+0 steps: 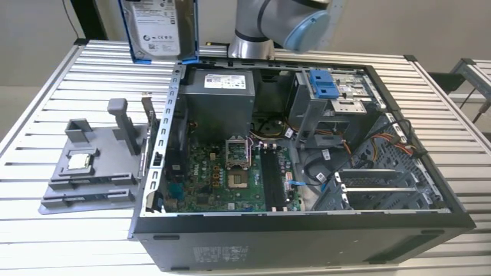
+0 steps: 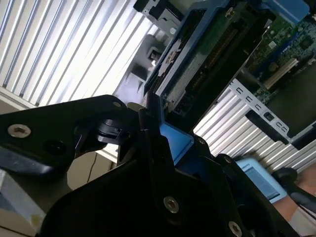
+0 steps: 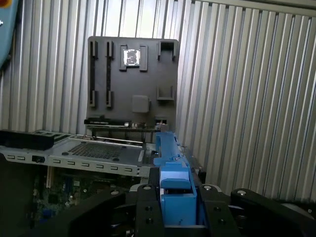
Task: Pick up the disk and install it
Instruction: 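Pick up the disk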
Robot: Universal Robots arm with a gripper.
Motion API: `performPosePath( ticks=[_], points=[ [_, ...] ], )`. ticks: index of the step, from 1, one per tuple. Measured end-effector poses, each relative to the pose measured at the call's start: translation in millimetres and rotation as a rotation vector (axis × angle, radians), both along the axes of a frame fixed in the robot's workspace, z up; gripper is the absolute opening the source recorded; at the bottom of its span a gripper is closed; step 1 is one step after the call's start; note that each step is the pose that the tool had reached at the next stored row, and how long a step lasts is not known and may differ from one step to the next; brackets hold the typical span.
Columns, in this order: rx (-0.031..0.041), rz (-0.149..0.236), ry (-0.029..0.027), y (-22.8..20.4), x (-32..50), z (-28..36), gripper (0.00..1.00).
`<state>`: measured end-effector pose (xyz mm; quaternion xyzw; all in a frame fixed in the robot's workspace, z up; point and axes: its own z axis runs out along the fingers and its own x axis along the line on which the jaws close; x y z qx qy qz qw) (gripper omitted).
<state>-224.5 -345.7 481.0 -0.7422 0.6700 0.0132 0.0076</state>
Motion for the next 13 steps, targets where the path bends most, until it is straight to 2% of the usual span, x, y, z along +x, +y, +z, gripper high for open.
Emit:
performPosePath(
  ticks=[13],
  points=[
    [-0.0001,0.0,0.0001,0.0,59.3,-1.7,0.0]
  ],
)
